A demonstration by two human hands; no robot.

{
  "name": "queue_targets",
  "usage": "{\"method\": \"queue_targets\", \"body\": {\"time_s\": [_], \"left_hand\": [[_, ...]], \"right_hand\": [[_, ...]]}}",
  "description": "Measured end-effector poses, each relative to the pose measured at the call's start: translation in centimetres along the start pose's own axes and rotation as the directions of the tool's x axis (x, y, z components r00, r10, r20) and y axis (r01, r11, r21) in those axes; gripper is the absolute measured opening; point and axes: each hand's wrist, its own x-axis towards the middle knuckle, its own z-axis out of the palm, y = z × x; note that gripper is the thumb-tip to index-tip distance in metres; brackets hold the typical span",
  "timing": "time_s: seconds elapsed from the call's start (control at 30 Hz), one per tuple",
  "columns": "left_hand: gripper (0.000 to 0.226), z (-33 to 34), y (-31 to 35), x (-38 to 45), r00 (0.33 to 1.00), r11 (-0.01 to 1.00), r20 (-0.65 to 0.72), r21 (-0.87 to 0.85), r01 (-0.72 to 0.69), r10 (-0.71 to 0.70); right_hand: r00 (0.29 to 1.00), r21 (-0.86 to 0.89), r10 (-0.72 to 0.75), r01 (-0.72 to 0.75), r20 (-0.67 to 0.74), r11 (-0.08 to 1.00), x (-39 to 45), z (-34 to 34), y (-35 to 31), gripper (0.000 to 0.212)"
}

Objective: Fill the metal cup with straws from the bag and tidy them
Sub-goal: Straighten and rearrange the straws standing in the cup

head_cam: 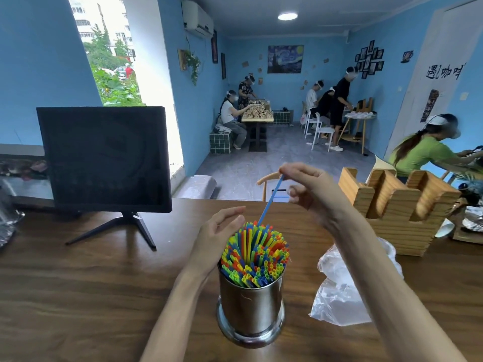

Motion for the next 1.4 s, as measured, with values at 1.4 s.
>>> {"method": "queue_targets", "body": {"time_s": [1.4], "left_hand": [[0.014, -0.8, 0.4, -0.7, 0.939, 0.868, -0.034, 0.395, -0.301, 0.341]], "right_hand": [[0.975, -0.672, 0.167, -0.026, 0.147, 0.740, 0.0, -1.1, 6.7, 0.029]]}}
